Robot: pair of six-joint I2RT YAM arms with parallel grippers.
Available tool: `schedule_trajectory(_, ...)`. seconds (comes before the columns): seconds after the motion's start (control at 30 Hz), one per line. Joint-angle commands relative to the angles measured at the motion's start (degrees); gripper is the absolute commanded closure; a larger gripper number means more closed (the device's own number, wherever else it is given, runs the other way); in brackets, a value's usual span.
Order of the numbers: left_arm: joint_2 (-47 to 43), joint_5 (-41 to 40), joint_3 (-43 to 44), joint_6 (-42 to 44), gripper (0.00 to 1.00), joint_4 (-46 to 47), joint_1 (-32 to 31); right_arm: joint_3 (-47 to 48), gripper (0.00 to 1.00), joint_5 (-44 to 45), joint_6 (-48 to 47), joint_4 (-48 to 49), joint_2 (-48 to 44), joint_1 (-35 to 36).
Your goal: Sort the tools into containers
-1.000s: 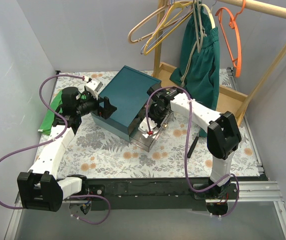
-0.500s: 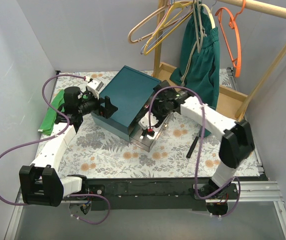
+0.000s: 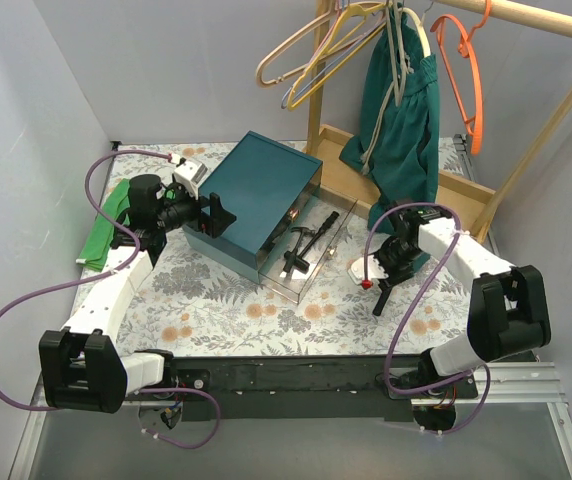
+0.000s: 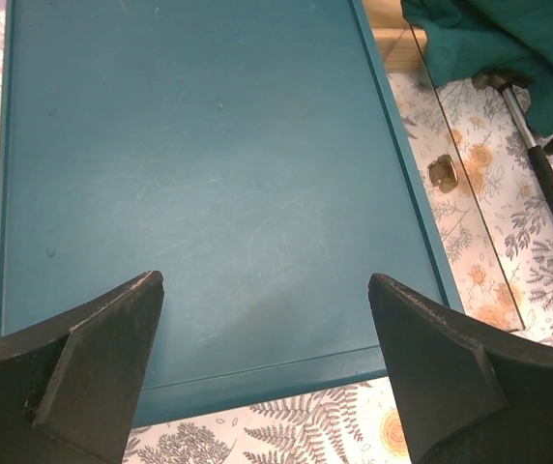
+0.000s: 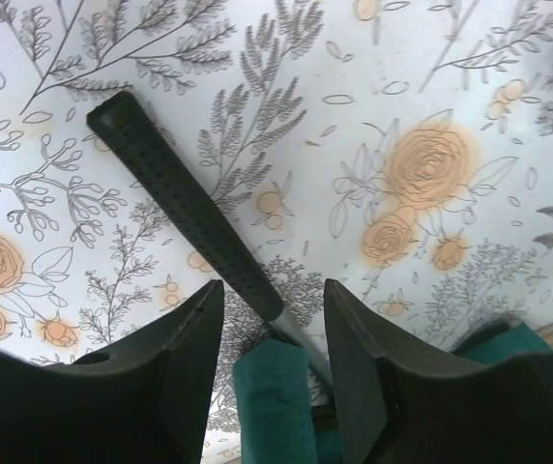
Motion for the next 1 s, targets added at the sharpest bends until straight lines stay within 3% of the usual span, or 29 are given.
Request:
schedule_trajectory(0.0,-0.5,0.7,-0.9,0.5,0.12,0.7,0.1,-0.4,0.47,1.4,-7.1,-0.7,-0.1,-1.2)
schedule_trajectory(0.27,0.4,-0.5,-0.3,2.7,0.12,-1.2,0.1,1.2,0.48,6.7,-11.6,0.9,7.7,-1.8)
schedule_trajectory(0.6,0.5,-1.2,-1.1,3.8,0.11,-1.8,0.1,-0.8,0.49,12.1,-15.8,2.6,10.5,-3.9)
schedule_trajectory(0.7,0.8,-1.2,-1.2,3.4,0.12,-1.2,0.1,-3.5,0.56,12.1,-17.2,6.2,11.1,-3.9)
schedule_trajectory(0.83,1.4,-1.1,-0.7,3.2,0.11,-1.1,0.1,-5.4,0.83,6.4,-17.9,8.6,9.3,-2.8)
schedule_trajectory(0.97,1.2,-1.2,-0.8,3.4,0.11,-0.8,0.1,-2.3,0.96,-2.7,-14.2,3.4,4.6,1.5)
